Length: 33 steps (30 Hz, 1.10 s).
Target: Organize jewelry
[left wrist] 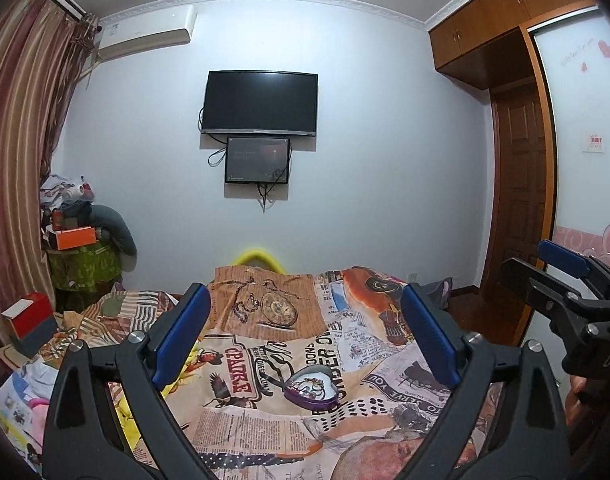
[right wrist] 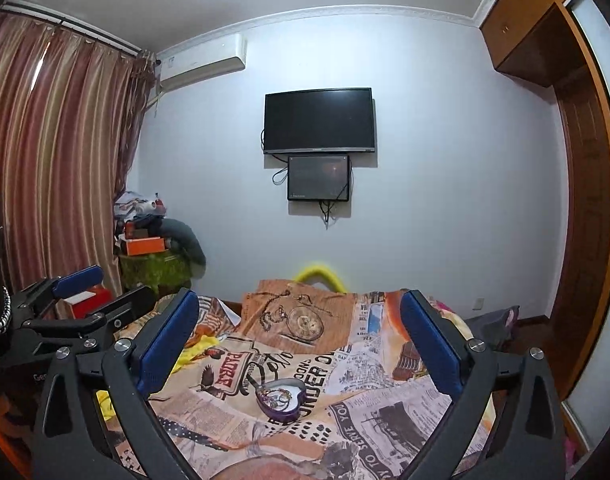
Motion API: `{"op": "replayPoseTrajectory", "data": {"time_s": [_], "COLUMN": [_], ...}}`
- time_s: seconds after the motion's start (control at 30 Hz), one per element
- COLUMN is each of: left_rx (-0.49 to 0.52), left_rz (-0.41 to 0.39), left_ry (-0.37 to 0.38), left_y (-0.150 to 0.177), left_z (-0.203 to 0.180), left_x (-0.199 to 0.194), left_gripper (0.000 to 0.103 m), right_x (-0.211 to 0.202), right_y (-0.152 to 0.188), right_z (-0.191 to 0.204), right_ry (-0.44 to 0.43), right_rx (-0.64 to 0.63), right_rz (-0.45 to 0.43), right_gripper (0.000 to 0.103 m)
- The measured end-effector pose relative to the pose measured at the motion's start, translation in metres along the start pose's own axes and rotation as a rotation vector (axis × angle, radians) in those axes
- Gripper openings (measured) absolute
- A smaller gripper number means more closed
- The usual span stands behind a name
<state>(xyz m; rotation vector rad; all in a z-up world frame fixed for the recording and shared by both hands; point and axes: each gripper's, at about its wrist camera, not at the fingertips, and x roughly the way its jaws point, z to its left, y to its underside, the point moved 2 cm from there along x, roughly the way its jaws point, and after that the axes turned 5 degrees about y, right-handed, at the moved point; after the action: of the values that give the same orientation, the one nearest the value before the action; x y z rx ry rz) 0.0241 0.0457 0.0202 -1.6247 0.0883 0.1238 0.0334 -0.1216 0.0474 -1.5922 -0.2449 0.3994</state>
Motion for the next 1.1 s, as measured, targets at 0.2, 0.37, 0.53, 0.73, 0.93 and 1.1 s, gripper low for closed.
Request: {"op": "replayPoseTrajectory", "data": {"time_s": [0.2,0.37,0.53,0.73,0.93,1.1], "left_rx": [0.001,0.001,-0.003,0.003,-0.003,0.001], "left_rz": [0.008,0.011,0.017,0.012,0.013,0.019], "left_ry": [0.001,0.0,0.005,0.0,-0.005,-0.009], "left_y": [0.001,0.001,0.002,0.001,0.002,0.004], "left_z": [-0.001,-0.001,-0.001,-0.001,0.001,0.0], "left_x": [0.002,0.004,0.006,0.008,0.011,0.014], "left_gripper": [0.096,0.097,0.099,0.1,0.101,0.101], "right_x": [0.002,0.003,0.003,0.003,0.006,0.007], "right_y": [0.0,0.0,-0.001,-0.002,-0.001,0.0], "right_z": [-0.003,-0.002,-0.002,-0.002,-0.003,-0.004], "right_ry": [-0.006,-0.008,-0.01,-0.011,-0.011,-0.01], "right_rx": [0.01,0.01,0.009,0.008,0.019,0.024], "right_rz": [0.018,0.027,0.034,0.035,0.045,0.053], "right_gripper": [0.1,0.1,0.1,0.1,0.1,0.1]}}
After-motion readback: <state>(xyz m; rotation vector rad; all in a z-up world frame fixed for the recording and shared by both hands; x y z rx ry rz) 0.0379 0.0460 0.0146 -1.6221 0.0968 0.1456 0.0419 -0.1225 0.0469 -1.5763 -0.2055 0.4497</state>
